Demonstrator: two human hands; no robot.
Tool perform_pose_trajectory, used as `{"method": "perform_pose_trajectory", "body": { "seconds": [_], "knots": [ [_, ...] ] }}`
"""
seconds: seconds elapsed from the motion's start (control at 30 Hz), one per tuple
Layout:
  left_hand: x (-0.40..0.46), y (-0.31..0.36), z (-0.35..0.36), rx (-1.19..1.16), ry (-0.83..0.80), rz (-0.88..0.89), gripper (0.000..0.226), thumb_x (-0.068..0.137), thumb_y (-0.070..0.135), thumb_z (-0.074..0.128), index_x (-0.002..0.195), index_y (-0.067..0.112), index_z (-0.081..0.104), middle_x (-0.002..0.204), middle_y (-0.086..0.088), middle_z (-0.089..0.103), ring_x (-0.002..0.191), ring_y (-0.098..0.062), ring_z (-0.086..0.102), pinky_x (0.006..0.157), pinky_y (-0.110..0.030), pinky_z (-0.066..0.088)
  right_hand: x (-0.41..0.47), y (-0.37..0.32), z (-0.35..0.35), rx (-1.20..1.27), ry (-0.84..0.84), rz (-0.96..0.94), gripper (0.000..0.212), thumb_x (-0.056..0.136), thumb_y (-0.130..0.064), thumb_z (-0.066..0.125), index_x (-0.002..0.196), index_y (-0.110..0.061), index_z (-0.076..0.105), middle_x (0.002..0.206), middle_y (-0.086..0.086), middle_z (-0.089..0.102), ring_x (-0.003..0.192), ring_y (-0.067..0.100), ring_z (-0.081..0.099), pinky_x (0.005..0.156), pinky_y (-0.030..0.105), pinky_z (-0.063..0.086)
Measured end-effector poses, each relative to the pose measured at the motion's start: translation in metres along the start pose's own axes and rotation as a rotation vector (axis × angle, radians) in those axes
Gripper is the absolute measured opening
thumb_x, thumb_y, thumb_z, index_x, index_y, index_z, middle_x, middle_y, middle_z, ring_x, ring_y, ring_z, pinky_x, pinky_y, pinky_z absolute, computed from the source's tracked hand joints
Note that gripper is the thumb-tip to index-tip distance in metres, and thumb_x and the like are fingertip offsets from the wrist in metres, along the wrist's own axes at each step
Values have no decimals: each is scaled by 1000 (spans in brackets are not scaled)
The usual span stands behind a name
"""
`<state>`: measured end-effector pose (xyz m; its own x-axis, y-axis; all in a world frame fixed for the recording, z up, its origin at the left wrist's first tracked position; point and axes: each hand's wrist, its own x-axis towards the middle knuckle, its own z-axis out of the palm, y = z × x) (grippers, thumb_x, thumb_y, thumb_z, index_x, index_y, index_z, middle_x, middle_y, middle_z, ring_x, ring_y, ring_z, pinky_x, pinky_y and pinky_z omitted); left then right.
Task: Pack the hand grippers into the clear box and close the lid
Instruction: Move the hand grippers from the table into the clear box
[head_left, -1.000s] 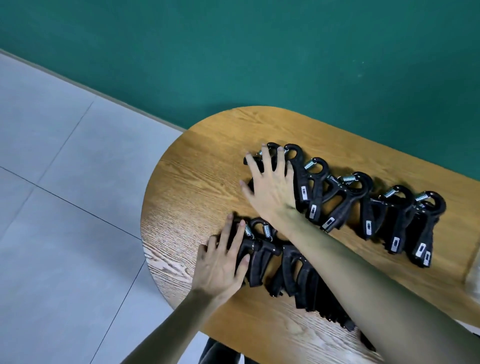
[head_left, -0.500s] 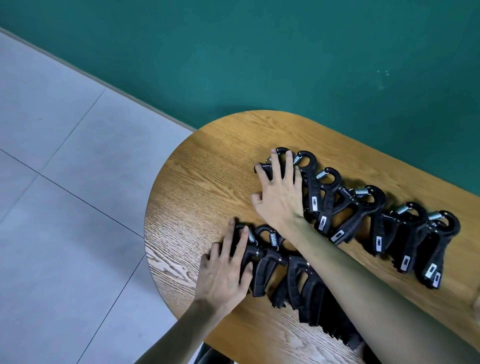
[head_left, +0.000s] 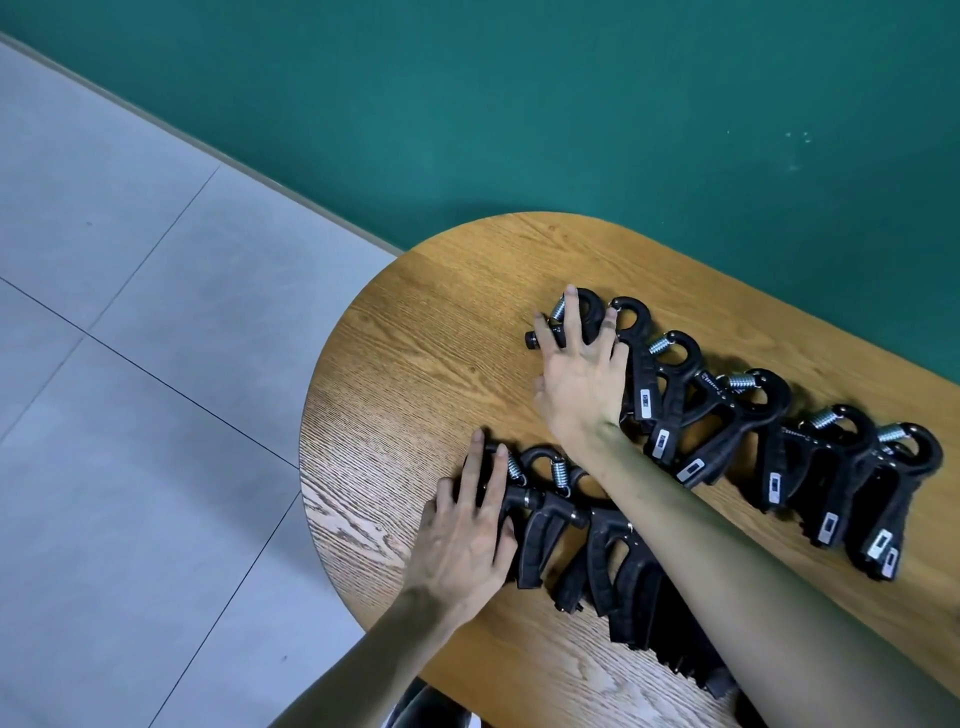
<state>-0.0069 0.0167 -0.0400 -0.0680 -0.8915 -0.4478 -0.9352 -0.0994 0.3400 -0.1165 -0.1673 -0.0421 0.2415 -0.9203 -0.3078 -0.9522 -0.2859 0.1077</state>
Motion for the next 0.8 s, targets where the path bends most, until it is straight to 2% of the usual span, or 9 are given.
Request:
{"method": "perform_pose_trajectory", "body": {
  "seconds": [0.13,0.27,0.43,0.57,0.7,0.8],
  "knots": [
    [-2,-1,-1,1,-1,5,86,104,41,35,152,24,-34,160,-2,-42,121,-21,39,103,-35,46,-8,7,0,-11,26,-19,79,95,-30,61,161,-30,17,169,14,-13,145,50,27,103,53,41],
    [-2,1,-11,55,-31,20,89,103,40,38,151,25,-36,158,-3,-45,125,-23,37,107,-38,43,-36,17,-4,29,75,-56,77,96,-25,56,161,-29,17,168,14,-11,142,49,32,102,52,41],
    [-3,5,-28,114,-31,31,85,104,40,33,151,24,-36,158,-4,-43,124,-24,34,106,-37,42,-67,25,-7,83,149,-45,74,92,-24,56,159,-27,28,169,16,-6,119,42,47,89,48,44],
    [-6,10,-36,156,4,65,80,101,41,23,150,23,-38,160,-6,-40,118,-23,37,97,-35,46,-92,36,-14,103,211,5,72,91,-26,56,158,-28,31,169,16,-5,98,37,47,81,46,43],
    [-19,22,-54,198,24,81,78,96,40,16,151,23,-36,162,-8,-36,112,-23,39,93,-36,47,-123,50,-28,156,237,75,71,88,-25,64,155,-27,39,170,14,0,97,39,48,80,49,45],
    [-30,34,-70,244,47,101,80,97,39,22,151,23,-35,163,-9,-34,107,-22,40,94,-40,46,-158,62,-46,197,251,140,73,83,-22,70,152,-26,45,170,14,6,95,38,49,78,48,45]
  ]
}}
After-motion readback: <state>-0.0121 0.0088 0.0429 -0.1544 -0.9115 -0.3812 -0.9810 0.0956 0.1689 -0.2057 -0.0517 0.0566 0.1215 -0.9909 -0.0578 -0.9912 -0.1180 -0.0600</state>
